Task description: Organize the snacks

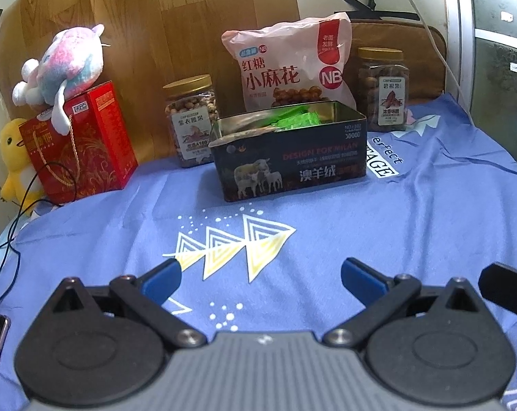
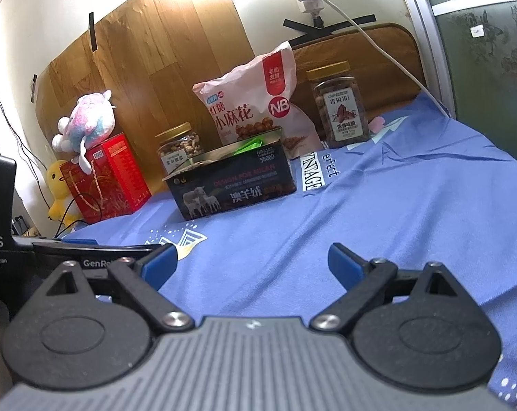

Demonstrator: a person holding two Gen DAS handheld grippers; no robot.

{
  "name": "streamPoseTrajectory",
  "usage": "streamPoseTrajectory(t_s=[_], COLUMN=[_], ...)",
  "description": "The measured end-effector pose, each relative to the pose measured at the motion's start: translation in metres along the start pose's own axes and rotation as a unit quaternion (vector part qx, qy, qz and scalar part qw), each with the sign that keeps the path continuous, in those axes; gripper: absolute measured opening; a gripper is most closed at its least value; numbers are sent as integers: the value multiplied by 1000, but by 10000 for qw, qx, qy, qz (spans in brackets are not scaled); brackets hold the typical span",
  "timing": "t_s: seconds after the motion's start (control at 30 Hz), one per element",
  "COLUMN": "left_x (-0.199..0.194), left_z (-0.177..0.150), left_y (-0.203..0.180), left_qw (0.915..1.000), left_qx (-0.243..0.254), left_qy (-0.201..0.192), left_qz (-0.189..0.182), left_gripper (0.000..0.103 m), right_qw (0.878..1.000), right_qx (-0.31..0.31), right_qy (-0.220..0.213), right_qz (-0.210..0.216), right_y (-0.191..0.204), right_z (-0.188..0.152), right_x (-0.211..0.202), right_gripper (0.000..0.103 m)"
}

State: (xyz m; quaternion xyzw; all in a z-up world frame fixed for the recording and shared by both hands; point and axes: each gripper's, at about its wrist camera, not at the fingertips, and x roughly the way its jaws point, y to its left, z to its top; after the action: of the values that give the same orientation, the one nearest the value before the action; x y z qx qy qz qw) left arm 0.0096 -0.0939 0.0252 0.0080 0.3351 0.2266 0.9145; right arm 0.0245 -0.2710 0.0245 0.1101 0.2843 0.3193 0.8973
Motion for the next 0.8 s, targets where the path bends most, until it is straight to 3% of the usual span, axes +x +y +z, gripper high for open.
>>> streamPoseTrajectory(t_s=[0.43,0.8], left_x=[2,-5], left_z=[-2,-8], left_y=[5,10], left_qw=[9999,9990], left_qx=[-48,7], left_qy=[-8,-259], left_qz=[93,363], left_gripper=[103,103], right_qw=[9998,9994], right_qx=[-144,-211], right_qy=[-55,24], right_qz=[83,266], right_y=[5,9], right_z=[0,-4], right_x=[-2,9], right_gripper=[96,96])
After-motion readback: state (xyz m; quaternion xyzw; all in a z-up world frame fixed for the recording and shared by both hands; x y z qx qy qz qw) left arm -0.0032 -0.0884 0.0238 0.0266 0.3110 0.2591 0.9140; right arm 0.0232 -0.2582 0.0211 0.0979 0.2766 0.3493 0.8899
